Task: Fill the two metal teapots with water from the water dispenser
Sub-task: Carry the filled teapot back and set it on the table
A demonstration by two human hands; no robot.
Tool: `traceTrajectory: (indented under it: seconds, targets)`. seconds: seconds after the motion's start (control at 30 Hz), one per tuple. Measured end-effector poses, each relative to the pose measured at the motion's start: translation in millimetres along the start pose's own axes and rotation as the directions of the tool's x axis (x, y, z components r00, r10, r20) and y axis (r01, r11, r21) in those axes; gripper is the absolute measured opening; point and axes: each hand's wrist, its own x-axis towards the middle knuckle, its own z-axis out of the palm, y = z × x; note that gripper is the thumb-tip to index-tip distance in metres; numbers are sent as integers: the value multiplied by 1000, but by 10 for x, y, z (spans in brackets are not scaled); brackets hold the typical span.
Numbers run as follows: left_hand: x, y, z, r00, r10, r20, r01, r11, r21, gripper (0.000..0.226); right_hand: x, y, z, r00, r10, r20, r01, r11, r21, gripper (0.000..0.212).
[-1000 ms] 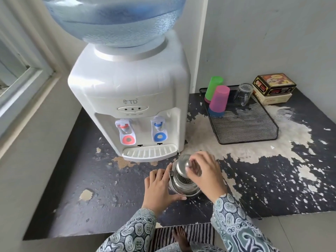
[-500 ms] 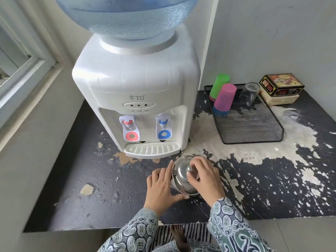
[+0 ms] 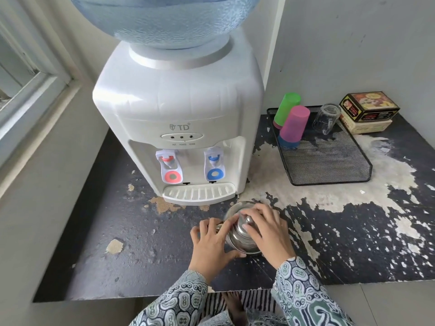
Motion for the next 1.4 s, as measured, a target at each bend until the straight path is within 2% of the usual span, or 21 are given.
traceTrajectory:
  seconds: [0.1, 0.3, 0.4, 0.47, 0.5, 0.57, 0.67, 0.8, 0.97, 1.1, 1.17, 1.27, 1.4]
  targets:
    - [13, 35, -18, 1000, -11, -20, 11, 1000, 16, 88, -27, -1, 27, 1000, 18, -10, -18, 999, -28, 35]
    - [69, 109, -145, 997, -57, 57, 52, 995, 86, 87, 48, -66, -79, 990, 70, 123, -68, 997, -20, 35]
    - [52, 103, -203, 995, -58, 87, 52, 996, 73, 87, 90, -63, -179, 986, 47, 162, -61, 995, 80, 38]
    - [67, 103, -257, 988, -67, 136, 59, 996, 62, 102, 51, -3, -241, 985, 21, 169, -50, 985, 167, 42]
    - [77, 99, -287, 986, -62, 154, 53, 997, 64, 108, 4, 28, -264, 984, 7, 176, -45, 975, 218, 45]
    - [91, 91, -346, 985, -37, 171, 22, 996, 85, 106, -114, 89, -288, 978, -22, 206, -49, 941, 335, 58]
    - [93, 101, -399, 986, -11, 168, -1, 997, 71, 96, -222, 176, -241, 990, -30, 139, -41, 874, 484, 79]
    - [89, 86, -491, 983, -26, 180, 22, 999, 23, 88, -189, 179, -132, 999, 15, 43, -35, 857, 514, 83]
    - [152, 107, -529, 976, -84, 202, 106, 989, -104, 74, -132, 129, -160, 991, 135, 10, -113, 780, 616, 85]
    - [186, 103, -551, 965, -110, 239, 170, 954, -246, 78, -108, 51, -242, 980, 199, 21, -157, 696, 701, 54]
    - [174, 114, -535, 963, -100, 251, 176, 937, -303, 68, -122, 69, -233, 982, 189, 15, -144, 690, 709, 56]
    - [105, 148, -468, 984, -77, 159, 135, 907, -400, 56, -93, 169, -235, 991, 133, 32, -121, 748, 653, 68]
    - [134, 194, -444, 996, 57, -65, -81, 878, -471, 59, 33, 151, -364, 999, -4, 36, -17, 829, 560, 77]
